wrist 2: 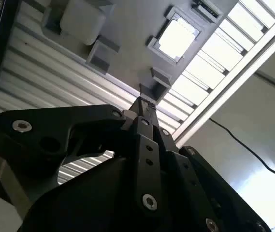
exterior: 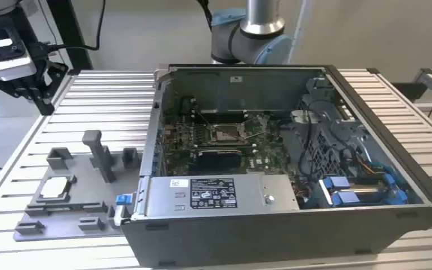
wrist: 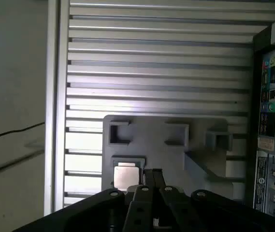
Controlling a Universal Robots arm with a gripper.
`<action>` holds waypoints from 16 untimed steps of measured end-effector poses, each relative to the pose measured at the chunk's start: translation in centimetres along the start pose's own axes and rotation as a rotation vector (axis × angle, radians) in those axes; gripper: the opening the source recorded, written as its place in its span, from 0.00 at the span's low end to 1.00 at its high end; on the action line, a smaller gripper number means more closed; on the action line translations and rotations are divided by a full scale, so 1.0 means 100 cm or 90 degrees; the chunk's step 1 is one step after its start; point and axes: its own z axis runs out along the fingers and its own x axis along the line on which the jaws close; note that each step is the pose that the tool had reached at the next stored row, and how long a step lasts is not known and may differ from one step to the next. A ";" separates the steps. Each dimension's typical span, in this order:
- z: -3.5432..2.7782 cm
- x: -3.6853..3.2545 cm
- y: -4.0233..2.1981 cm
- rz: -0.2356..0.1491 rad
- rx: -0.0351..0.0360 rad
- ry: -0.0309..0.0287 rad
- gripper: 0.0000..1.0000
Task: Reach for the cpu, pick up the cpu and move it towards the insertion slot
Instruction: 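Reach for the cpu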
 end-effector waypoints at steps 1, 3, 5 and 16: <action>0.0000 0.0000 0.0000 0.000 0.0000 0.0000 0.00; 0.0000 0.0000 0.0000 0.000 0.0000 0.0000 0.00; 0.0000 0.0000 0.0000 0.000 0.0000 0.0000 0.00; 0.0002 0.0048 -0.0013 0.000 0.0000 -0.0001 0.00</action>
